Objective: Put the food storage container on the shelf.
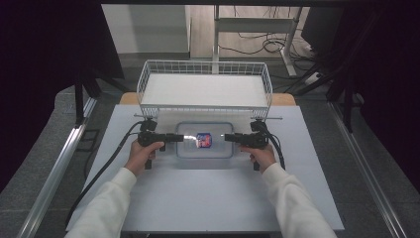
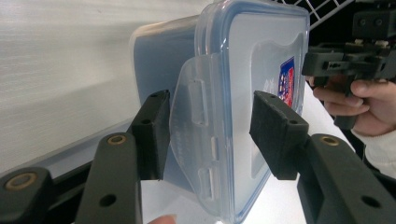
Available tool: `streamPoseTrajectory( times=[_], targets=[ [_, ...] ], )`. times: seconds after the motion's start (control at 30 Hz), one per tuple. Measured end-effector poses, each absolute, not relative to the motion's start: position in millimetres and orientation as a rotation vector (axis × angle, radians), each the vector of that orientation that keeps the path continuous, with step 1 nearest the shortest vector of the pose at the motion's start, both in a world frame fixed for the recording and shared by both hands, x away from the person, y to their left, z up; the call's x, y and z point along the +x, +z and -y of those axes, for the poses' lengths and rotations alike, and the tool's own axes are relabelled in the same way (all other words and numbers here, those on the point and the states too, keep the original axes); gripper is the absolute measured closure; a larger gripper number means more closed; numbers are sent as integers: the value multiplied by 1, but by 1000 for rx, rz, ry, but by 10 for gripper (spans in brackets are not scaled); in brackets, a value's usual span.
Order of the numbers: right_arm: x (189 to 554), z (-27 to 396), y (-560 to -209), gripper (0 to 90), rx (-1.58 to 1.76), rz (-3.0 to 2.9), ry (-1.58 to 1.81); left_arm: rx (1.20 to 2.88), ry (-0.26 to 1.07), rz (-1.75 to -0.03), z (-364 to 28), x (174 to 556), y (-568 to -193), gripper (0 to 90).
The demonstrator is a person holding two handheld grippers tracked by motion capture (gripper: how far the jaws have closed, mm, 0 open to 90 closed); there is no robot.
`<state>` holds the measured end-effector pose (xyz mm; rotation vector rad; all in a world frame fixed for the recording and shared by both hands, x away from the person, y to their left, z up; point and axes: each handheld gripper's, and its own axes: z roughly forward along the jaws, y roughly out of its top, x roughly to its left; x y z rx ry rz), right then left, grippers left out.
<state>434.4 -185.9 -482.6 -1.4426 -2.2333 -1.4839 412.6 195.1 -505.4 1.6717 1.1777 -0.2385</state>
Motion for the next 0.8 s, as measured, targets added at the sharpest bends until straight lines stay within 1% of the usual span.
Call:
streamPoseTrajectory(
  times=[0.27, 0.57, 0.7, 0.73, 0.77, 0.8],
  targets=[
    [438, 184, -489, 461, -1551, 2131, -1507, 1619, -232, -1232, -195, 418, -511, 473],
    [443, 184, -496, 453, -1583, 2088, -1545, 1602, -217, -1237, -193, 420, -514, 455],
    [438, 180, -494, 434, -1620, 2095, -1539, 1613, -205, -1234, -190, 418, -515, 376],
    [435, 178, -493, 414, -1630, 2146, -1557, 1641, -162, -1224, -189, 416, -514, 358],
    [435, 178, -493, 414, -1630, 2146, -1557, 1641, -162, -1224, -189, 416, -514, 345],
    [429, 177, -490, 386, -1639, 2177, -1591, 1649, -131, -1220, -187, 411, -511, 332]
  ],
)
